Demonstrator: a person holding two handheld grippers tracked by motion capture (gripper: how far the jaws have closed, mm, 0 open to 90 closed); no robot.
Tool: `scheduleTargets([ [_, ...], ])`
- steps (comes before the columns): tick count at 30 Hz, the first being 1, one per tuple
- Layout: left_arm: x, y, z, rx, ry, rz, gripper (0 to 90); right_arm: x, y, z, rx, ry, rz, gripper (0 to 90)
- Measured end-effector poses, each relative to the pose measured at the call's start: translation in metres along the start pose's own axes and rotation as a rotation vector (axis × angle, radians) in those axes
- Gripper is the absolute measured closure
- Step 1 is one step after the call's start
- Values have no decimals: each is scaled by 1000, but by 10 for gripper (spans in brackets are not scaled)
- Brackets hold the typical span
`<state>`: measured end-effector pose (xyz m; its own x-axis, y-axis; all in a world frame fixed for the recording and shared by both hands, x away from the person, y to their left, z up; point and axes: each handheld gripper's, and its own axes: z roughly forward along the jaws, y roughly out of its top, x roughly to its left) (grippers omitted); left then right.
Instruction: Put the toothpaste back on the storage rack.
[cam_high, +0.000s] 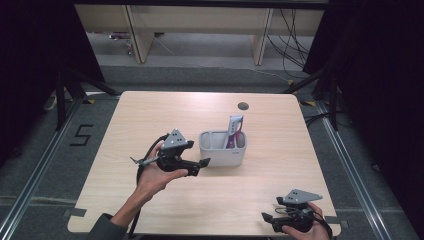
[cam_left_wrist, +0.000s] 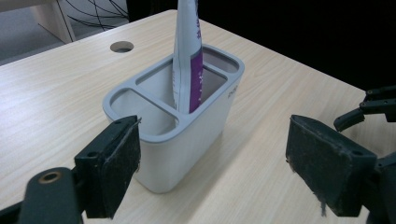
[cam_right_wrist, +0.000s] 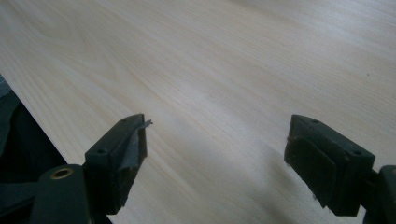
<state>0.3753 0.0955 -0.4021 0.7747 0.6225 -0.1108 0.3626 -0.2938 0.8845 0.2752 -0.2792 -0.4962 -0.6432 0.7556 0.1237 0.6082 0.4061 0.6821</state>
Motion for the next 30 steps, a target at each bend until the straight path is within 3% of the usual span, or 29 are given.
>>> scheduleTargets([
  [9, -5, -14, -9, 15, -4, 8, 176, 0, 0, 0, 7, 1, 11, 212],
  [16, -5, -23, -13, 24, -6, 12, 175, -2, 0, 1, 0, 4, -22, 212],
  [18, -5, -25, -14, 27, -6, 4, 176, -1, 0, 1, 1, 1, -9, 212],
  [19, -5, -26, -14, 23, -7, 4, 175, 1, 0, 0, 11, 1, 21, 212],
  [22, -5, -31, -17, 34, -6, 4, 176, -2, 0, 2, 0, 2, -22, 212],
  [26, -2, -38, -20, 32, -12, 12, 174, -2, 1, 2, 4, -2, -20, 212],
  [30, -2, -45, -25, 39, -4, 9, 173, -3, 1, 4, -7, 23, -32, 212],
])
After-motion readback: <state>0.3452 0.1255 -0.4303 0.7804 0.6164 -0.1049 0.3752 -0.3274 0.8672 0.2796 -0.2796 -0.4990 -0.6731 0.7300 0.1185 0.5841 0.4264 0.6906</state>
